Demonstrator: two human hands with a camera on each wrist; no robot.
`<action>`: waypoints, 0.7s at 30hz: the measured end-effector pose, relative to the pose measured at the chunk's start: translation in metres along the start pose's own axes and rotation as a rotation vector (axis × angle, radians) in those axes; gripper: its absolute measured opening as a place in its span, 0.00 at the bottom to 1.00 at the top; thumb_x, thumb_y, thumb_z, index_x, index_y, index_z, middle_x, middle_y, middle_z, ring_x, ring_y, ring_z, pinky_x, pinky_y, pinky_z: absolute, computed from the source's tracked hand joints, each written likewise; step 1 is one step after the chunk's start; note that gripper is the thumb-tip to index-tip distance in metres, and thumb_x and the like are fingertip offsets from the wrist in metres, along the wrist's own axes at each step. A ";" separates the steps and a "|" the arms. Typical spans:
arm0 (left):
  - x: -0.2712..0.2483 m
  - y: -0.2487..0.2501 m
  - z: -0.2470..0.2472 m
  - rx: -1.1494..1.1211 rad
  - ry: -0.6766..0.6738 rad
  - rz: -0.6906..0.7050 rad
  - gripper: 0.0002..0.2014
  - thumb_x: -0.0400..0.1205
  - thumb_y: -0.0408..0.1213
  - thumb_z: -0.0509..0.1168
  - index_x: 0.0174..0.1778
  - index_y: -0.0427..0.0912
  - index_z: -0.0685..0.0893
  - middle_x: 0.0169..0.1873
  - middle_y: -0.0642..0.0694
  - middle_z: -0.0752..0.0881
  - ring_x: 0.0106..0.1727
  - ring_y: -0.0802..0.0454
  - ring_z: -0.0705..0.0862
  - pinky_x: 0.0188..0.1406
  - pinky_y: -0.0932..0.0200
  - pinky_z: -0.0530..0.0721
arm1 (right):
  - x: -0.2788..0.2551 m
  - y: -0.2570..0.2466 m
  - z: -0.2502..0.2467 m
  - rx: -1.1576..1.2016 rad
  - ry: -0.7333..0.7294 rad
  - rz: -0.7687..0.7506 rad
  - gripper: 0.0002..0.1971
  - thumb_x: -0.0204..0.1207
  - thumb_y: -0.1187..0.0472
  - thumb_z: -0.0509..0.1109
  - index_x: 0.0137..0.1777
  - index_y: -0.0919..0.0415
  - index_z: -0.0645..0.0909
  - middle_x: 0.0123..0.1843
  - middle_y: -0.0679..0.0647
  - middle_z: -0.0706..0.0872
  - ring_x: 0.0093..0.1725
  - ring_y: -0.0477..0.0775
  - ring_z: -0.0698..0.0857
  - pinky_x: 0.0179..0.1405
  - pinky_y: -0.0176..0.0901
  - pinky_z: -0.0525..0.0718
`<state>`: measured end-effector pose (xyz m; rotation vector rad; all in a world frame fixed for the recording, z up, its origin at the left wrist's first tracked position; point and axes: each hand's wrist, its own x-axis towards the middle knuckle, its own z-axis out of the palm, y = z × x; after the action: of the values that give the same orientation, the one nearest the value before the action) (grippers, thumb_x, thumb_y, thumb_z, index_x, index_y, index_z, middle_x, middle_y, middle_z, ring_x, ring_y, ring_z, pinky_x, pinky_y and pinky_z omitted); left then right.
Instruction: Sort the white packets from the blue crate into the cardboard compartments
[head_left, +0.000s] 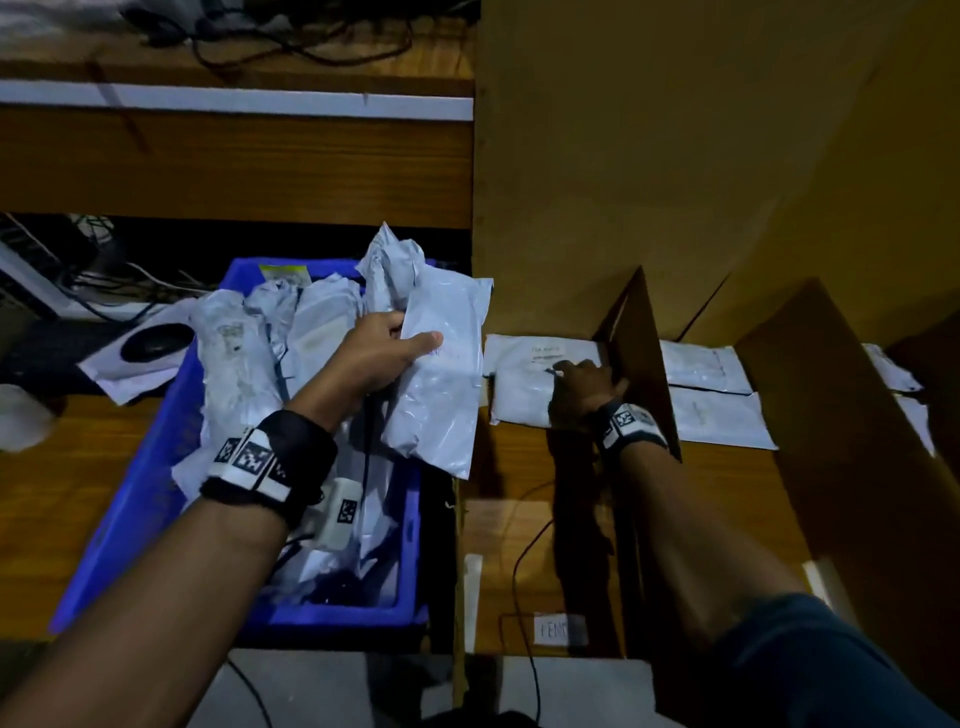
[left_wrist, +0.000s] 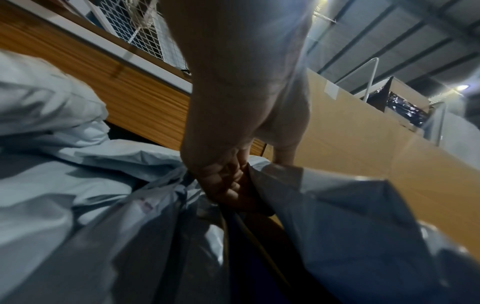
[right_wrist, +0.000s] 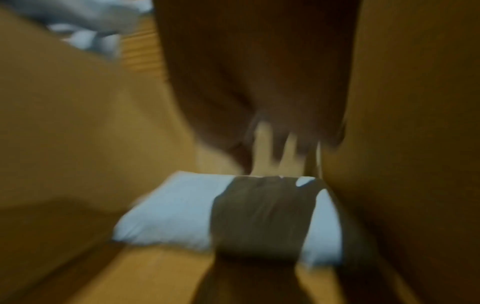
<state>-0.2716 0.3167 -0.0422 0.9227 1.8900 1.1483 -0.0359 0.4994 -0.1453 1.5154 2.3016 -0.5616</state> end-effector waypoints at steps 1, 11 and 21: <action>0.000 -0.001 0.000 -0.009 -0.006 -0.009 0.16 0.85 0.42 0.77 0.66 0.41 0.91 0.53 0.50 0.96 0.53 0.50 0.95 0.57 0.49 0.92 | -0.004 0.001 0.007 0.036 0.091 0.007 0.31 0.82 0.51 0.70 0.85 0.42 0.69 0.85 0.59 0.68 0.85 0.71 0.62 0.85 0.76 0.57; -0.002 -0.002 0.002 -0.046 -0.012 -0.025 0.18 0.85 0.42 0.77 0.69 0.39 0.89 0.55 0.47 0.95 0.55 0.47 0.95 0.62 0.40 0.92 | -0.015 -0.011 0.102 0.054 0.096 0.013 0.35 0.93 0.44 0.53 0.89 0.25 0.33 0.93 0.55 0.26 0.89 0.78 0.27 0.78 0.93 0.42; -0.024 0.006 -0.003 -0.121 -0.009 -0.026 0.15 0.87 0.40 0.74 0.70 0.42 0.88 0.57 0.49 0.95 0.57 0.49 0.95 0.62 0.45 0.92 | -0.007 -0.025 0.096 0.121 0.006 -0.006 0.37 0.93 0.48 0.55 0.88 0.23 0.32 0.91 0.54 0.21 0.87 0.79 0.23 0.79 0.93 0.41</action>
<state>-0.2612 0.2976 -0.0305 0.8327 1.7991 1.2269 -0.0508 0.4375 -0.2222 1.5662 2.3145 -0.7107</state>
